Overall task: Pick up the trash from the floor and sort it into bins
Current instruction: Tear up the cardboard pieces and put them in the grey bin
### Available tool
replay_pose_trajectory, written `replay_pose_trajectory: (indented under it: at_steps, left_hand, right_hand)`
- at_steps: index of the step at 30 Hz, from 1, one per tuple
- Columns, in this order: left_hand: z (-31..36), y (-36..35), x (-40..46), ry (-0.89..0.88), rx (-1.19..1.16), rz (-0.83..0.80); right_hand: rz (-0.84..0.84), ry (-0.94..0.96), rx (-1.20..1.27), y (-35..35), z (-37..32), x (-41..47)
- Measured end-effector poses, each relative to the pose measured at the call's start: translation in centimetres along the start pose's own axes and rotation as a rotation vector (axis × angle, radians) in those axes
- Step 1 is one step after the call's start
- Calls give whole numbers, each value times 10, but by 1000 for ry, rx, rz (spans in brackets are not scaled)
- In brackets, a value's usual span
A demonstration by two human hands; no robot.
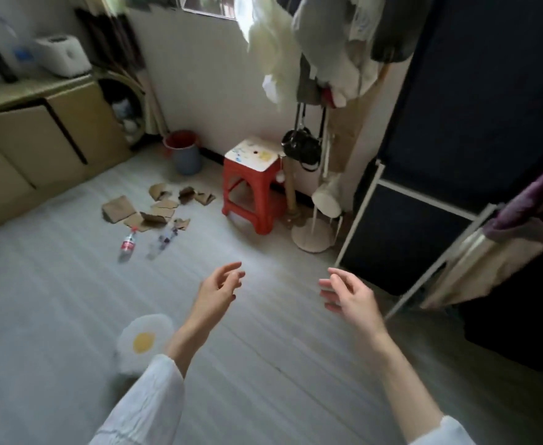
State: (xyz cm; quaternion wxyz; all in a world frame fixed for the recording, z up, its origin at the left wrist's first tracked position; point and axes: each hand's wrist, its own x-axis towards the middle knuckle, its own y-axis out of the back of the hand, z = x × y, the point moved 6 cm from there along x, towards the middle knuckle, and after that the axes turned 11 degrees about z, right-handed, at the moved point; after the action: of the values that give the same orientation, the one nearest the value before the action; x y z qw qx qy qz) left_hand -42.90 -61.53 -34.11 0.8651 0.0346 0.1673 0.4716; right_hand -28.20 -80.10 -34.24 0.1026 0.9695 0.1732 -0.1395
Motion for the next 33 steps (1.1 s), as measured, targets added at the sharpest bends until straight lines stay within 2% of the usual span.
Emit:
replay_pose_trajectory:
  at_steps: [7, 19, 28, 33]
  left_hand:
    - [29, 65, 109, -31, -33, 100]
    - [98, 161, 347, -29, -63, 377]
    - [89, 292, 461, 36, -169, 643]
    - [88, 374, 553, 25, -156, 666]
  right_hand:
    - [-116, 108, -35, -124, -77, 70]
    - [-397, 190, -109, -378, -197, 250]
    - [-676, 209, -217, -596, -238, 296]
    - [-694, 236, -240, -717, -257, 324]
